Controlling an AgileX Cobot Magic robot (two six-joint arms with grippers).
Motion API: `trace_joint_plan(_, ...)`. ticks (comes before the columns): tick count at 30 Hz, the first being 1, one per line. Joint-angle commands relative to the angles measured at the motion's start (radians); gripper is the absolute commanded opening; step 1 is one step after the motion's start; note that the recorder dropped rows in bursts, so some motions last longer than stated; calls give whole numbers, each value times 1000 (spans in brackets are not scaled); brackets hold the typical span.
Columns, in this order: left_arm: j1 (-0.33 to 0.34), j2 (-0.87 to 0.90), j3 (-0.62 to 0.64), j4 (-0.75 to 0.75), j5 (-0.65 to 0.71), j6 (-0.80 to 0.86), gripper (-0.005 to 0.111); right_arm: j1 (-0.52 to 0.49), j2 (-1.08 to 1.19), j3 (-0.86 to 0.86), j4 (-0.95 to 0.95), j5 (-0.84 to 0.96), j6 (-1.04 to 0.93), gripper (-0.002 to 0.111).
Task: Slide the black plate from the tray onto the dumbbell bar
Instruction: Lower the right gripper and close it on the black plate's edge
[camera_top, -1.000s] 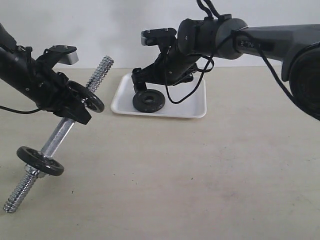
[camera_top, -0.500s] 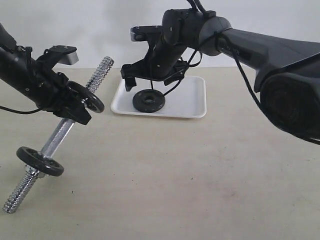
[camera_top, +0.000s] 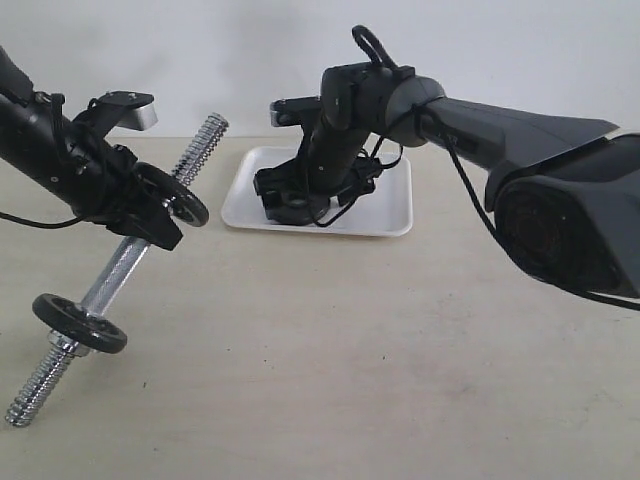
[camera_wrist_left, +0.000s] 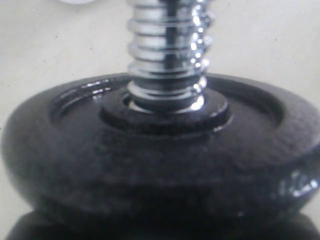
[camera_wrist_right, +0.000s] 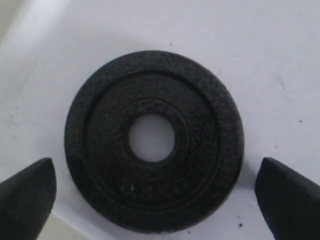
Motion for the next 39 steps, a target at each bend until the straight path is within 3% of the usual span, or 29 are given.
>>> trace_joint_plan(1, 1, -67, -26, -82, -1, 2, 4, -1, 14, 4, 71, -16, -15, 104)
trace_joint_plan(21, 1, -67, -26, -82, 1, 2, 4, 33, 36, 4, 16, -139, 11, 104)
trace_joint_plan(33, 1, -67, -26, -82, 5, 2, 4, 81, 58, 4, -312, -75, 178, 104)
trace_joint_plan(39, 1, -67, -26, -82, 5, 2, 4, 81, 58, 4, -343, -99, 198, 104)
